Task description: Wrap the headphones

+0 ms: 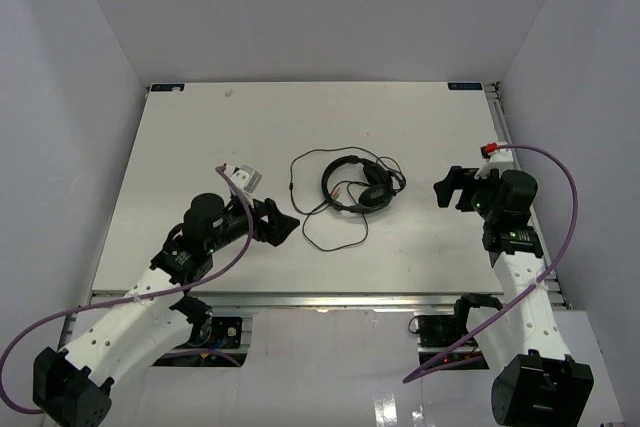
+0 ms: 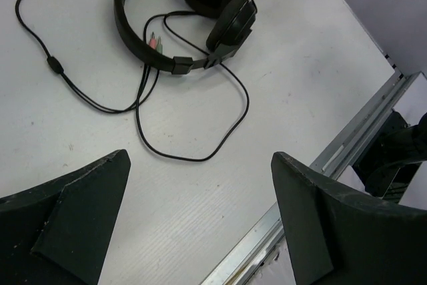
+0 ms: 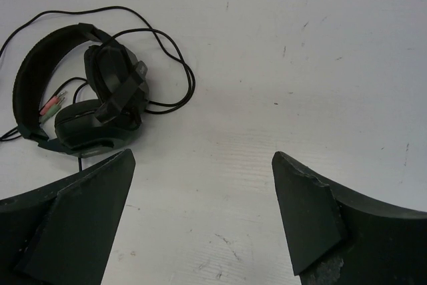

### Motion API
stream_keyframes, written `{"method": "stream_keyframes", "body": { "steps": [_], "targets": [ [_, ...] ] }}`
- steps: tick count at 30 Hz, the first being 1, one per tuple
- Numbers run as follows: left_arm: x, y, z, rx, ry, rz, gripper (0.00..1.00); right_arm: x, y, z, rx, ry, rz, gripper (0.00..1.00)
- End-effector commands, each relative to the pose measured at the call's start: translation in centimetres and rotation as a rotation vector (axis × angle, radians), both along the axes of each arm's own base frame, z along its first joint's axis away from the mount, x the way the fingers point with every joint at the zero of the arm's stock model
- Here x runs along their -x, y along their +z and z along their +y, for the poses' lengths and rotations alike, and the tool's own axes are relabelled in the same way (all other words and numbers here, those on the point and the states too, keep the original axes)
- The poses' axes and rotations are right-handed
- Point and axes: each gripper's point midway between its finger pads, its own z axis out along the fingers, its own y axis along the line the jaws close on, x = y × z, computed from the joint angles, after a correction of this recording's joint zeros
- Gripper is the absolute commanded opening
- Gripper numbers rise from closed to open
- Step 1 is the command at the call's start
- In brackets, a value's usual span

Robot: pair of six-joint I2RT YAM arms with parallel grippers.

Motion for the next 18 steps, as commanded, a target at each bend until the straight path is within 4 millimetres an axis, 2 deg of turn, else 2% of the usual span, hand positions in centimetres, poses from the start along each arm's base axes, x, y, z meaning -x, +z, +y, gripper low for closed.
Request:
{"method": "stream_keyframes", "body": {
  "steps": [1,4,5,7,12,14,18],
  "targets": [
    [-1.2,0.5,-0.9,0.007,-0.001,0.038,0.98,-0.4,2.3,0.4,-0.002,0.031,-0.079,0.9],
    [-2.0,-0.2,-1.9,-0.012,-0.022,0.094,0.98,0.1,1.6,0.9,0.073,0.131,-0.109,0.9],
    [-2.4,-0.9,-2.4,-0.022,-0.033,0.118,0.98,0.6,1.1,1.7,0.129,0.231,-0.127,0.9],
    [-3.0,-0.6,-3.0,-0.019,-0.043,0.125,0.98,2.4,-0.2,3.5,0.173,0.41,-0.13,0.9],
    [-5.2,-1.8,-4.7,-0.048,-0.068,0.164,0.98,4.1,-0.1,5.4,0.217,0.594,-0.193,0.9],
    [-7.2,-3.3,-5.0,-0.111,-0.029,0.217,0.97,4.7,-0.1,6.1,0.214,0.654,-0.211,0.9],
    [-11.3,-7.3,-5.2,-0.277,0.082,0.391,0.85,5.5,-0.3,6.7,0.208,0.714,-0.223,0.9]
  ]
}}
